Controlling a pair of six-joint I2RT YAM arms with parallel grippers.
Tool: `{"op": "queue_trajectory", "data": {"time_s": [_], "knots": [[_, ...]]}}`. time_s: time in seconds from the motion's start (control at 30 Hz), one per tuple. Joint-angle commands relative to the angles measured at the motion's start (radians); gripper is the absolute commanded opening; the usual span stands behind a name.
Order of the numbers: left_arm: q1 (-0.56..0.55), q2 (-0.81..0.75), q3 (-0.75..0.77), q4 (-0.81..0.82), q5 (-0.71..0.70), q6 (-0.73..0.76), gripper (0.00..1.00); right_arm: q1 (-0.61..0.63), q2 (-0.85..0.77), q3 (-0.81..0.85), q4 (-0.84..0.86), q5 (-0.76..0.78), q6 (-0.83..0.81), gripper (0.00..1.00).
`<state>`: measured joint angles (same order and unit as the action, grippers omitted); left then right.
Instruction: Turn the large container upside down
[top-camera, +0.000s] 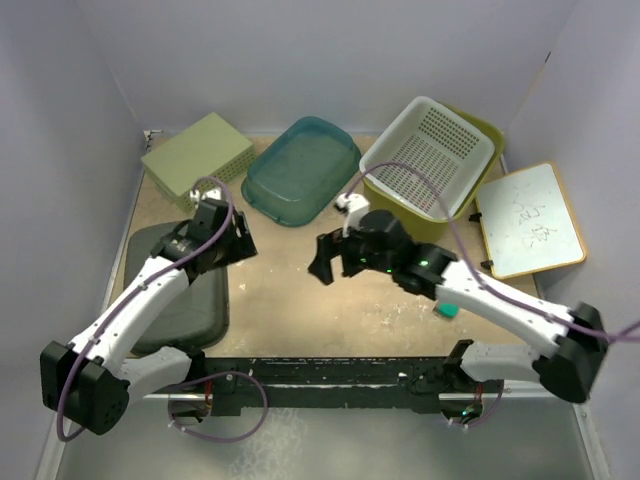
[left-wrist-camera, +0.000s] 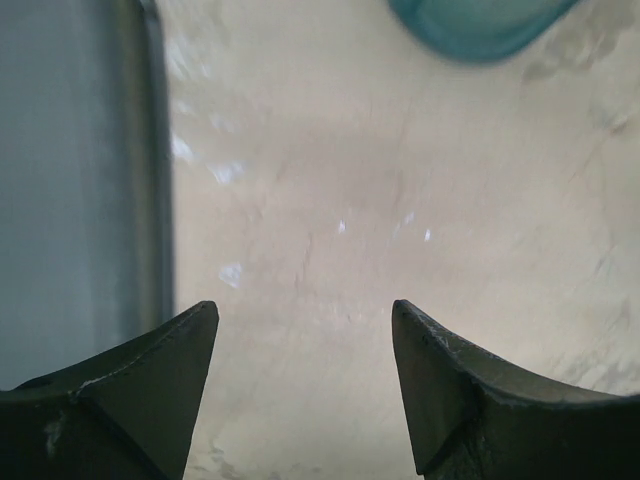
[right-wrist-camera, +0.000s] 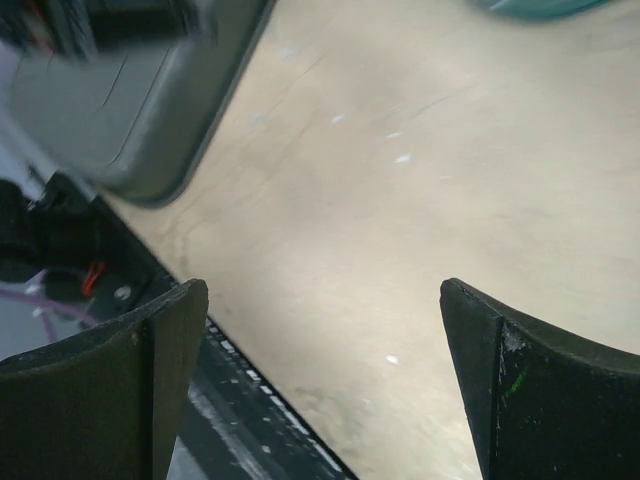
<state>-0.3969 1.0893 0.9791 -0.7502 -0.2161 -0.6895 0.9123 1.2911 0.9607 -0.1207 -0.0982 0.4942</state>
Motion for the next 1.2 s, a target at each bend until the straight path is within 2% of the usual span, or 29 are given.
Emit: {"op": "queue_trajectory", "data": {"time_s": [0.0, 0.07, 0.2, 0.3, 0.47, 0.67, 0.77, 0.9, 0.97, 1.07, 1.17], "knots": [[-0.041, 0.002, -0.187, 0.259, 0.163, -0.149, 0.68, -0.051, -0.199, 0.101, -0.304, 0.366, -0.168, 1.0], [-0.041, 0.04, -0.245, 0.267, 0.112, -0.178, 0.68, -0.134, -0.211, 0.181, -0.362, 0.451, -0.174, 1.0], [-0.037, 0.082, -0.285, 0.218, 0.021, -0.234, 0.7, -0.371, -0.09, 0.399, -0.472, 0.407, -0.095, 1.0], [-0.006, 0.081, -0.272, 0.149, -0.055, -0.225, 0.7, -0.428, 0.059, 0.575, -0.553, 0.42, -0.044, 1.0], [0.112, 0.078, -0.272, 0.142, -0.047, -0.154, 0.7, -0.506, 0.299, 0.844, -0.638, 0.421, 0.071, 1.0], [0.153, 0.118, -0.188, 0.081, -0.156, -0.106, 0.7, -0.519, 0.567, 1.122, -0.787, 0.453, 0.206, 1.0], [0.166, 0.115, -0.165, 0.074, -0.158, -0.095, 0.7, -0.521, 0.636, 1.179, -0.807, 0.459, 0.238, 1.0], [0.163, 0.088, -0.134, 0.081, -0.074, -0.057, 0.7, -0.534, 0.662, 1.159, -0.758, 0.452, 0.275, 0.99], [0.15, 0.06, -0.096, 0.039, -0.106, -0.046, 0.7, -0.538, 0.679, 1.164, -0.75, 0.456, 0.292, 0.99], [0.114, 0.008, -0.034, -0.017, -0.18, -0.029, 0.71, -0.544, 0.715, 1.186, -0.739, 0.455, 0.316, 0.95], [0.098, -0.033, 0.007, -0.034, -0.181, -0.015, 0.71, -0.546, 0.764, 1.226, -0.728, 0.441, 0.334, 0.86]]}}
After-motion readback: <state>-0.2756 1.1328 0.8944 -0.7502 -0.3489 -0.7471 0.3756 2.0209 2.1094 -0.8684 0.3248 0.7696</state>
